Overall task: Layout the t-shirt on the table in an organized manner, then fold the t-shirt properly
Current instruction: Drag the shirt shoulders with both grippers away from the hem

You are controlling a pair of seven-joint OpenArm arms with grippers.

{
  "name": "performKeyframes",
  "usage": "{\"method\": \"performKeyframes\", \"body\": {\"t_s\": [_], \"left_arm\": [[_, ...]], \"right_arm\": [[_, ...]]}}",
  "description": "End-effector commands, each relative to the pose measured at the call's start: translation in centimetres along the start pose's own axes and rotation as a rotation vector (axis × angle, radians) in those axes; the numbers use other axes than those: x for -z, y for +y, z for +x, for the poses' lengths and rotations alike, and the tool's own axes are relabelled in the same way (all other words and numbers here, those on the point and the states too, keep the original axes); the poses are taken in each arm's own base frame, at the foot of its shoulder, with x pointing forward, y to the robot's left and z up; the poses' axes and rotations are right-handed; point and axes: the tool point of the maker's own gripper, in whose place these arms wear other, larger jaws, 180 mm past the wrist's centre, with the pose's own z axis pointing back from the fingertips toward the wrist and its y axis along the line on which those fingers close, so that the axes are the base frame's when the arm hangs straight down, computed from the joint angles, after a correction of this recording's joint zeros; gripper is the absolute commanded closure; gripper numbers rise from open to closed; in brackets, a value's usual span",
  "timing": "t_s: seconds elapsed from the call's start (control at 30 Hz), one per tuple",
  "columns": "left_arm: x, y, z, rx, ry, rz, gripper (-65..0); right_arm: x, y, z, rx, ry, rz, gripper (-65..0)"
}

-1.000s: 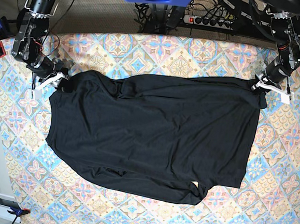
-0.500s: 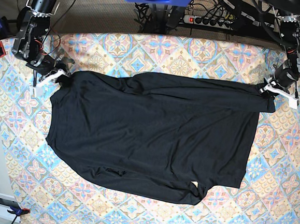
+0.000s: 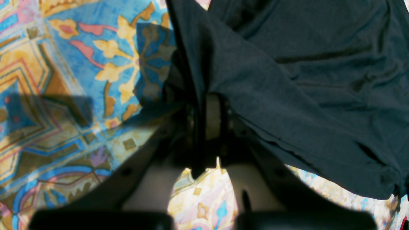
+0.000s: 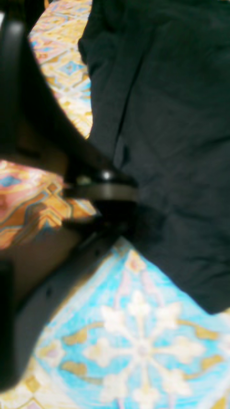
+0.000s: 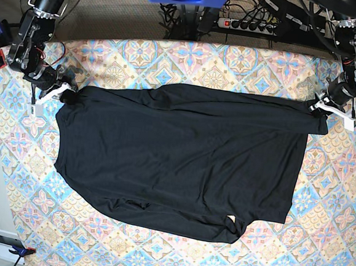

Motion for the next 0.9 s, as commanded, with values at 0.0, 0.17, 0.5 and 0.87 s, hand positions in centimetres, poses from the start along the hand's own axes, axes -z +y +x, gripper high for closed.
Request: {"method": "performKeyframes", "body": {"t_s": [0.0, 0.17, 0.5, 0.87], "left_arm": [[-0.4, -0.4, 1.5, 0.023, -0.042, -0.012, 0.0], [-0.4, -0.4, 1.4, 0.023, -0.04, -0.011, 0.0], [-0.3, -0.5, 1.4, 0.023, -0.039, -0.015, 0.0], [-0.4, -0.5, 1.4, 0.022, -0.042, -0.013, 0.0]], "right_arm": [[-0.5, 0.2, 1.7, -0.02, -0.041, 0.012, -16.0], [-0.5, 0.2, 1.2, -0.021, -0.015, 0.013, -27.2], [1.4, 2.4, -0.9, 0.002, 0.031, 0.071, -29.3], [2.1, 3.3, -1.1, 0.013, 0.027, 0.094, -1.9]]}}
